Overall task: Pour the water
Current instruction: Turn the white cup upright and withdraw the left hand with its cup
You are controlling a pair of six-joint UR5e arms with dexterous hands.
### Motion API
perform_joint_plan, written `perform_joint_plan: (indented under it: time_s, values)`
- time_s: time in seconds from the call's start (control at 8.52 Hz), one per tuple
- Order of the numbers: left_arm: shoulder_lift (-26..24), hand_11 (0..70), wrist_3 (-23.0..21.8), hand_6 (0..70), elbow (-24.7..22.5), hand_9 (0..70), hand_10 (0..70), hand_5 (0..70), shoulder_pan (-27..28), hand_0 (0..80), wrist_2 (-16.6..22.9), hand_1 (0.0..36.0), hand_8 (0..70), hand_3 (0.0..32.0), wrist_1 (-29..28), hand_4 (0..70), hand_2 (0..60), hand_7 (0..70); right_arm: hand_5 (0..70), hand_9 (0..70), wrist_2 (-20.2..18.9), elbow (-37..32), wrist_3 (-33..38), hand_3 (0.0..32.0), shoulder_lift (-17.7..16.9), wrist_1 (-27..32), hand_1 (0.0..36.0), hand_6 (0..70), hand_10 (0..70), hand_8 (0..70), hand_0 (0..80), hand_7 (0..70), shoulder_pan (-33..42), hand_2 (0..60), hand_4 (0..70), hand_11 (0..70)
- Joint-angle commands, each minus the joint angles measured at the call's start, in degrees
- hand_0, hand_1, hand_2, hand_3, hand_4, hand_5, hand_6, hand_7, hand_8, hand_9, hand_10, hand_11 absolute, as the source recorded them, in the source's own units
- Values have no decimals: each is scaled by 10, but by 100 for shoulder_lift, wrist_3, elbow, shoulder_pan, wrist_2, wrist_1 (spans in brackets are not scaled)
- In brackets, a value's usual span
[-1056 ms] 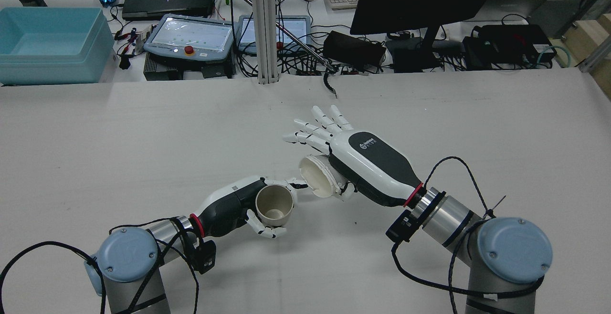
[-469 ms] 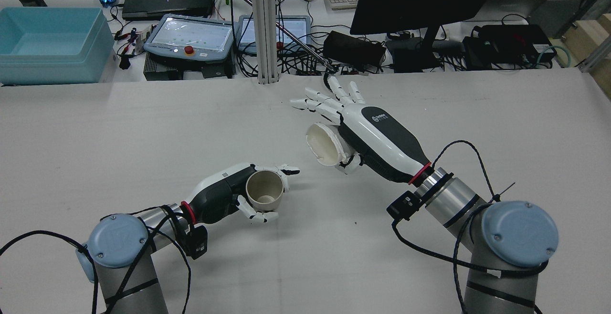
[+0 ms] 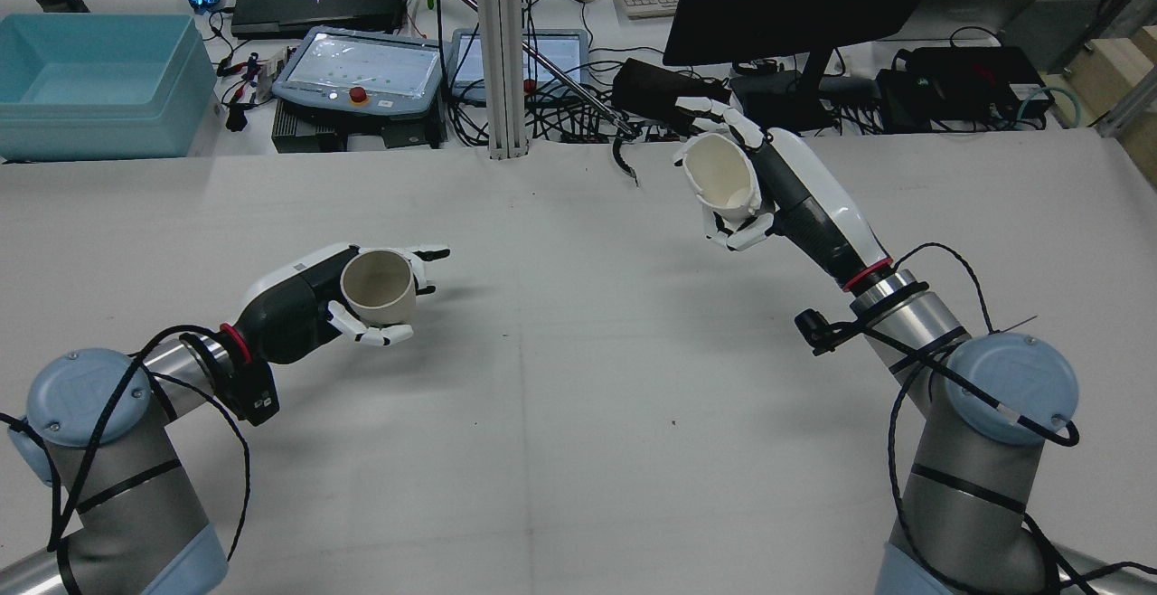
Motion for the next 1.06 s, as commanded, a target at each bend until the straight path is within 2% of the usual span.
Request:
perform_joint_plan:
  time_s: [0.0,0.12,0.23,0.35,0.47,0.59,0.7,0.82,0.94]
  values:
    - [1465,204,-252,114,-151,16,115,700,-1014,800,179,360,41,0,-685,700,600,153,225,228,-40,-1262,2003,0,-392,508,360,492,323,230,747,358,370,572,41,495]
    - [1975,203,-322,113,-212,16,114,700,-1226,800,171,360,42,0,-958,700,600,152,240,305,-58,-1544,2013,0,-541,972,360,549,398,291,692,386,397,558,27,591]
    - [2424,202,-323,113,-248,16,113,700,-1419,800,171,360,41,0,-1230,700,600,152,243,371,-110,-1747,2005,0,-560,1220,356,567,455,339,638,387,415,558,64,670]
    - [2672,203,-323,112,-265,16,114,700,-1552,800,179,360,42,0,-1390,700,600,153,240,412,-154,-1793,1996,0,-577,1223,357,561,446,365,639,396,432,580,118,656]
    - [2779,204,-323,112,-292,16,115,700,-1614,800,171,360,42,0,-1443,700,600,154,227,517,-164,-2063,1996,0,-604,1406,360,562,290,436,685,444,467,600,294,445]
    - [3050,204,-280,113,-249,16,115,700,-1597,800,144,360,42,0,-1575,700,600,154,217,524,-259,-2422,2005,0,-691,1790,360,529,210,433,744,472,511,600,342,334]
    - [3314,203,-270,111,-178,16,113,700,-1597,800,127,360,42,0,-1759,700,600,154,212,504,-313,-2513,2013,0,-831,2046,360,493,193,416,755,459,546,600,319,310]
    - [3421,205,-305,108,40,15,114,700,-1597,800,127,360,42,0,-1987,700,600,149,202,495,-322,-2470,2101,0,-911,2058,360,465,183,409,722,436,582,600,323,294]
    - [3456,207,-323,110,407,16,116,700,-1597,800,127,360,43,0,-2285,700,600,149,200,477,-357,-2435,2188,0,-912,2049,360,468,163,399,728,431,591,600,333,265]
